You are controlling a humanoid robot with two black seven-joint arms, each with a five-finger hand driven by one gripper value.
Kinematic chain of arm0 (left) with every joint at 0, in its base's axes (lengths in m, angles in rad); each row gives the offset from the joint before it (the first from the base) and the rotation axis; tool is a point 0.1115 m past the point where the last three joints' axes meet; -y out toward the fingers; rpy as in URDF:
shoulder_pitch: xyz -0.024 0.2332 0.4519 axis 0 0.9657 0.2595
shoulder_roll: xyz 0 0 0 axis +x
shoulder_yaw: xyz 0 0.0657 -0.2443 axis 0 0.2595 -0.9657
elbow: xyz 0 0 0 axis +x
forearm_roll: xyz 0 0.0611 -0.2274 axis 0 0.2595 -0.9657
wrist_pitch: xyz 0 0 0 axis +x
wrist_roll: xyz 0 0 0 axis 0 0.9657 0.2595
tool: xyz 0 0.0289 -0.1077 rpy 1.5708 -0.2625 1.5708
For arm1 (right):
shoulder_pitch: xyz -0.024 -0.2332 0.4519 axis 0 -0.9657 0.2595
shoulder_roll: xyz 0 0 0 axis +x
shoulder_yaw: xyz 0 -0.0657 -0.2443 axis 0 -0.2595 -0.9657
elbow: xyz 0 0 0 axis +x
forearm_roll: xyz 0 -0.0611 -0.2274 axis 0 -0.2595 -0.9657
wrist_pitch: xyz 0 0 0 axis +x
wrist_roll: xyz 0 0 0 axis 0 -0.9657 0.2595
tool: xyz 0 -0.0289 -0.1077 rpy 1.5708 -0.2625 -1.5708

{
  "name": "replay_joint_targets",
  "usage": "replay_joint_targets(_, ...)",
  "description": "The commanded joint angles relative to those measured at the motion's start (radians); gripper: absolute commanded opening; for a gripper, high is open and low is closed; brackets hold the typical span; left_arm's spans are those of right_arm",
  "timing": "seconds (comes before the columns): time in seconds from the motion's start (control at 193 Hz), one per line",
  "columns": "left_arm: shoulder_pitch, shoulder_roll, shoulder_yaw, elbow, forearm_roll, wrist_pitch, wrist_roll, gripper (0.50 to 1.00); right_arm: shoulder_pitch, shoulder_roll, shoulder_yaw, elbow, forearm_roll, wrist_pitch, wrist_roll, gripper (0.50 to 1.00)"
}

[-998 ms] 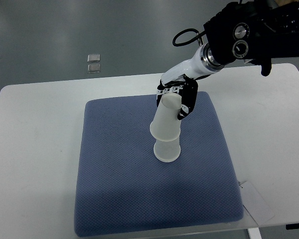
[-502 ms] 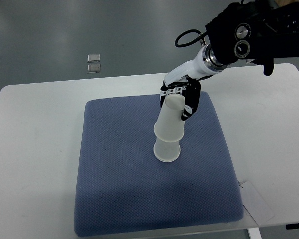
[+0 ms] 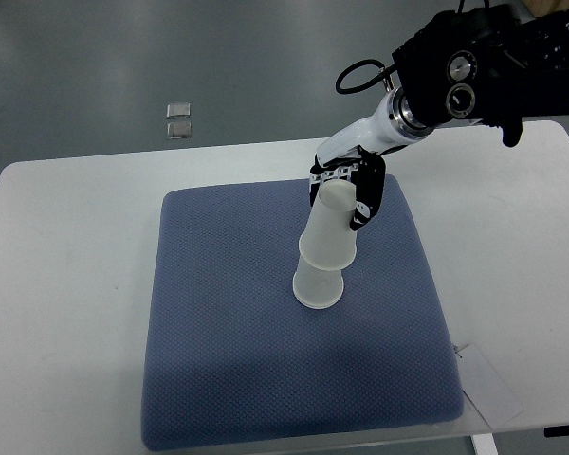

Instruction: Stack paper cups

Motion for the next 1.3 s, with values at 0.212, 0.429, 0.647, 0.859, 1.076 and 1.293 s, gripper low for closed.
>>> replay_joint_targets(0.212, 0.0, 0.0, 0.0, 0.0, -0.001, 0.0, 0.0, 1.0, -0.005, 0.003, -0.003, -0.006, -0.002, 0.0, 0.0, 0.862)
replay_joint_targets(0.429, 0.0, 0.0, 0.0, 0.0, 0.001, 0.0, 0.0, 1.0, 0.003, -0.002, -0.002, -0.006, 0.002, 0.0, 0.0, 0.895)
replay_joint_targets(0.647, 0.0, 0.0, 0.0, 0.0, 0.001, 0.0, 0.0, 1.0, 0.008, -0.019, 0.009, -0.012, 0.007, 0.0, 0.003, 0.897)
replay_joint_targets(0.859, 0.0, 0.0, 0.0, 0.0, 0.001, 0.0, 0.0, 1.0, -0.055, -0.077, 0.05, -0.081, 0.054, -0.02, 0.009, 0.897)
replay_joint_targets(1.076, 0.0, 0.0, 0.0, 0.0, 0.001, 0.0, 0.0, 1.0, -0.31, -0.206, 0.3, -0.204, 0.143, -0.107, 0.015, 0.897)
replay_joint_targets(1.293, 0.0, 0.0, 0.0, 0.0, 0.001, 0.0, 0.0, 1.0, -0.647, -0.259, 0.673, -0.331, 0.24, -0.19, 0.101, 0.897)
